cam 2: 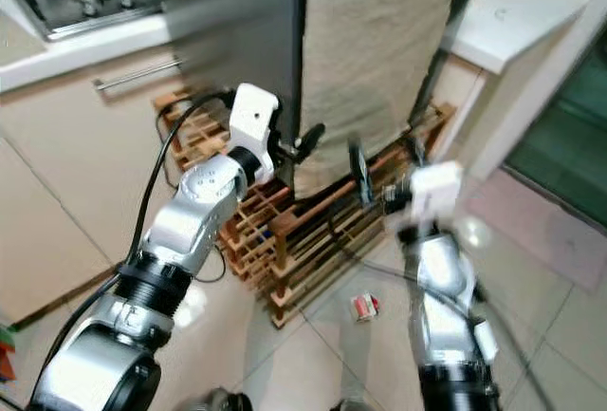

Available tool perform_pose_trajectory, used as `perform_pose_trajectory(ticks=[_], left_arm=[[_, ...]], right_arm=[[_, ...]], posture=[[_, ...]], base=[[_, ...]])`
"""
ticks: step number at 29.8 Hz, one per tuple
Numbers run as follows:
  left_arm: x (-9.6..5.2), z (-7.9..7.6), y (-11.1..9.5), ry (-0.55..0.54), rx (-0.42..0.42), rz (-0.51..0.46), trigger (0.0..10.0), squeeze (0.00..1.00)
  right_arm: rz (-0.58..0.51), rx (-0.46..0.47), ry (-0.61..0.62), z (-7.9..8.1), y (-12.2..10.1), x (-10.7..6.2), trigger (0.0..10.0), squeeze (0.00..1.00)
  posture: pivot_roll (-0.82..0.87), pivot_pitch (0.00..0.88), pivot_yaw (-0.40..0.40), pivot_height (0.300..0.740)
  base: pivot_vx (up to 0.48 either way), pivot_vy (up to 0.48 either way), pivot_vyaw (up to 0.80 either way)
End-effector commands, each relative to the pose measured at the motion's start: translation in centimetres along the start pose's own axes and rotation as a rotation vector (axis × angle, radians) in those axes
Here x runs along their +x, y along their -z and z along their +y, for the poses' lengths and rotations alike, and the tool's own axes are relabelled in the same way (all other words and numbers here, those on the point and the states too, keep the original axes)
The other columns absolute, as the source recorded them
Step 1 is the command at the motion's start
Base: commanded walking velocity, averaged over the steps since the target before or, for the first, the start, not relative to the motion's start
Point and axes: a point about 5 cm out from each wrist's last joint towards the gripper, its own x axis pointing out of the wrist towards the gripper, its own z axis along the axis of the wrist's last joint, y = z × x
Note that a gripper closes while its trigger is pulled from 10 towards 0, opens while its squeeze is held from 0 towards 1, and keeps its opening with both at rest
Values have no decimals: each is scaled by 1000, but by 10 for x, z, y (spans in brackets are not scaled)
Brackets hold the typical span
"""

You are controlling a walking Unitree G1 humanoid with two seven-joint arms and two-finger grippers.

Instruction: Restocking fridge

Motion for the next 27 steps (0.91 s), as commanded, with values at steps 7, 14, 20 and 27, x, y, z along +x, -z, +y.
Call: perform_pose_trajectory(ticks=[7, 14, 20, 27], left_arm=[[-41, 26, -3, -61, -60, -36, 10000, 0], [-100, 39, 15, -190, 38, -42, 10000, 0], [-113, 31, 21, -220, -29, -14, 10000, 0], [-78, 5, 1, -2, -44, -55, 10000, 0]], right_arm=[[230, 53, 29, 7, 2, -33, 10000, 0], [309, 27, 156, 3, -5, -67, 10000, 0], [308, -2, 271, -5, -18, -72, 10000, 0], [286, 2, 242, -2, -22, -55, 10000, 0]], posture=[[70, 7, 6, 740], [70, 0, 11, 740], [62, 0, 8, 740], [60, 0, 10, 740]], base=[[0, 0, 0], [0, 0, 0], [0, 0, 0], [0, 0, 0]])
